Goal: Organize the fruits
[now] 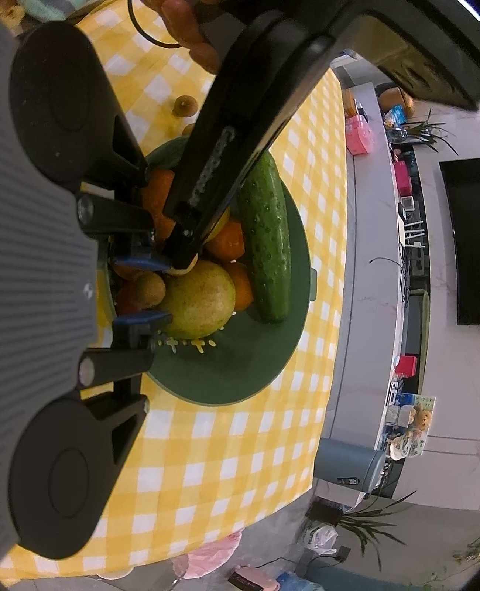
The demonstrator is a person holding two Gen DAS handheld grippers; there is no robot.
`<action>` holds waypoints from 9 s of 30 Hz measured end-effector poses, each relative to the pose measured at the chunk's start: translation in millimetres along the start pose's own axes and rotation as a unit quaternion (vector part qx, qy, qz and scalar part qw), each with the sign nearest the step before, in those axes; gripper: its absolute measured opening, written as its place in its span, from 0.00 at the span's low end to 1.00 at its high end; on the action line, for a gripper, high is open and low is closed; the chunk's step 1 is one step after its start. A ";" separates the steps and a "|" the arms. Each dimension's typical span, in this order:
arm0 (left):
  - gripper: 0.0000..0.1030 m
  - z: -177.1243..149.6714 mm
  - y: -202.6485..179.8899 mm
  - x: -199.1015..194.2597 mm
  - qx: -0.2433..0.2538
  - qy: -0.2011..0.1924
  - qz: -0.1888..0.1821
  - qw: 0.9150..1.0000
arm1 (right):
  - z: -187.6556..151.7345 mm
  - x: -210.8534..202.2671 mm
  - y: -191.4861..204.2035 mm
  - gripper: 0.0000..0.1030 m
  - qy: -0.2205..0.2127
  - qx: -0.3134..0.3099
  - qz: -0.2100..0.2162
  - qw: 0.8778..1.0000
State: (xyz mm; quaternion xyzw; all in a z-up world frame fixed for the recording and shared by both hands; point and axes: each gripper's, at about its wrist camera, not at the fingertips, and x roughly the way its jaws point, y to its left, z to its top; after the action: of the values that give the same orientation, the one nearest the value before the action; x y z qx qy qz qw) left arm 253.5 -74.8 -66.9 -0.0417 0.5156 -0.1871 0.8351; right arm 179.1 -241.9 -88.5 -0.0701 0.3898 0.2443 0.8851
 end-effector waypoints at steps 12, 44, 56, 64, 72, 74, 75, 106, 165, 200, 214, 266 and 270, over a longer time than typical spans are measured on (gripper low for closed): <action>0.42 -19.5 -10.9 -78.1 0.040 -0.071 0.012 0.997 | 5.6 -50.3 13.7 0.45 -0.055 0.061 0.000 0.997; 0.52 -132.9 56.4 -140.3 0.056 -0.143 0.045 0.987 | -48.4 -53.8 141.9 0.57 -0.047 0.122 -0.044 0.990; 0.52 -132.4 86.7 -120.2 0.027 -0.123 0.026 0.992 | -39.4 -19.2 156.9 0.56 -0.019 0.103 -0.037 0.994; 0.50 -132.4 109.3 -100.6 0.000 -0.102 0.030 0.994 | -32.7 6.1 167.5 0.50 -0.011 0.067 -0.036 0.997; 0.41 -131.1 122.4 -83.6 -0.011 -0.088 0.029 0.996 | -29.0 22.5 168.9 0.30 -0.011 0.050 -0.041 0.998; 0.39 -130.4 126.2 -79.1 -0.013 -0.085 0.031 0.996 | -27.4 25.1 167.1 0.25 -0.015 0.046 -0.042 0.998; 0.38 -129.8 128.0 -76.4 -0.015 -0.084 0.034 0.996 | -26.8 27.2 167.0 0.24 -0.016 0.044 -0.043 0.998; 0.24 -119.4 147.6 -69.7 -0.075 -0.127 0.025 0.989 | -11.3 73.9 180.2 0.25 -0.037 -0.032 -0.068 0.997; 0.24 -79.5 21.7 -123.2 0.011 -0.172 -0.022 0.985 | -23.2 -67.7 114.3 0.22 -0.131 -0.017 -0.092 0.987; 0.24 -7.6 -8.7 -2.4 0.056 -0.051 -0.010 0.997 | 5.6 14.8 -2.0 0.22 -0.040 -0.073 -0.105 0.991; 0.28 -5.2 1.7 9.2 0.038 -0.040 -0.016 0.998 | 3.8 27.2 2.1 0.23 -0.021 -0.082 -0.086 0.993; 0.87 -143.4 -31.3 -217.6 0.043 -0.295 0.235 0.925 | -15.0 -210.6 138.4 0.90 -0.222 0.080 -0.102 0.966; 0.88 -158.2 -29.6 -216.9 0.037 -0.305 0.229 0.924 | -30.8 -205.2 147.9 0.92 -0.203 0.090 -0.112 0.969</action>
State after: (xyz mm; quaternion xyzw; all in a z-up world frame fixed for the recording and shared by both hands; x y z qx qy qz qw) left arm 20.4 -5.6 50.8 0.0534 0.2244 0.0126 0.9730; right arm -31.4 -200.4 48.8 0.0172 0.2123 0.1166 0.9701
